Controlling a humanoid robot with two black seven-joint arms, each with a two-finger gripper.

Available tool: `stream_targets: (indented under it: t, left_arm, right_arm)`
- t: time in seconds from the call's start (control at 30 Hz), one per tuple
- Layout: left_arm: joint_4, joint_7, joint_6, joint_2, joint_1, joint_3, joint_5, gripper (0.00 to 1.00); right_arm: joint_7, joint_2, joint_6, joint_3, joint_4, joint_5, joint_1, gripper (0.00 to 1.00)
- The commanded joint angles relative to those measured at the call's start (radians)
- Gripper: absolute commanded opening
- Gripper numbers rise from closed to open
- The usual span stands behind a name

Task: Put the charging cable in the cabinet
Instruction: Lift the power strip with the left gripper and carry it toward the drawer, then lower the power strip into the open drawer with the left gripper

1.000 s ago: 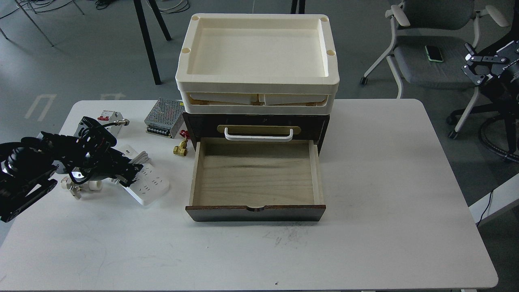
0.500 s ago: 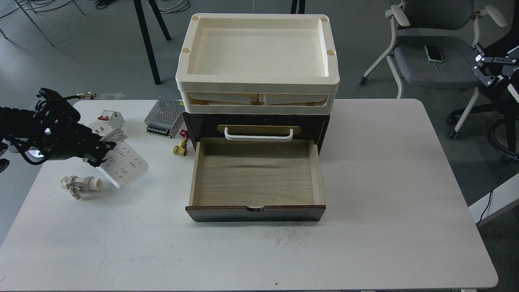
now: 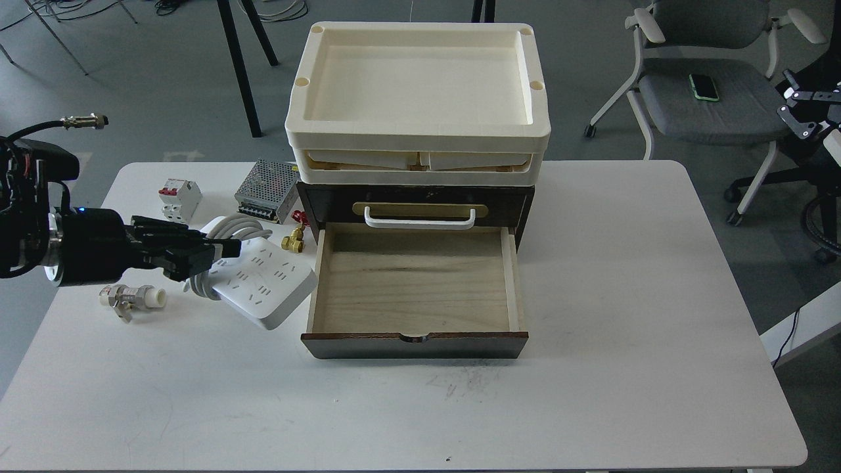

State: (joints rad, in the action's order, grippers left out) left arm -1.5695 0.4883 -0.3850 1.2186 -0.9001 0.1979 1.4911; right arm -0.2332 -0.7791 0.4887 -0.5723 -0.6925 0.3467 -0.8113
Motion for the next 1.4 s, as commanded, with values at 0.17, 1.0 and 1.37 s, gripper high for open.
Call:
stream_targets:
  t: [0.17, 1.0, 1.37]
  left_arm:
    - [-0.007, 0.0, 0.014, -0.229, 0.003, 0.001, -0.141, 0.0]
    - [0.377, 0.0, 0.103, -0.591, 0.115, -0.006, -0.155, 0.0]
    - [0.56, 0.0, 0.124, -0.691, 0.133, -0.002, -0.258, 0.0]
  right_arm:
    - [0.0, -0.012, 0.0, 0.0, 0.001, 0.0, 0.014, 1.0]
    - [0.0, -0.012, 0.0, -0.006, -0.001, 0.002, 0.038, 1.0]
    - [-0.001, -0.012, 0.0, -0.008, 0.001, 0.002, 0.047, 1.0]
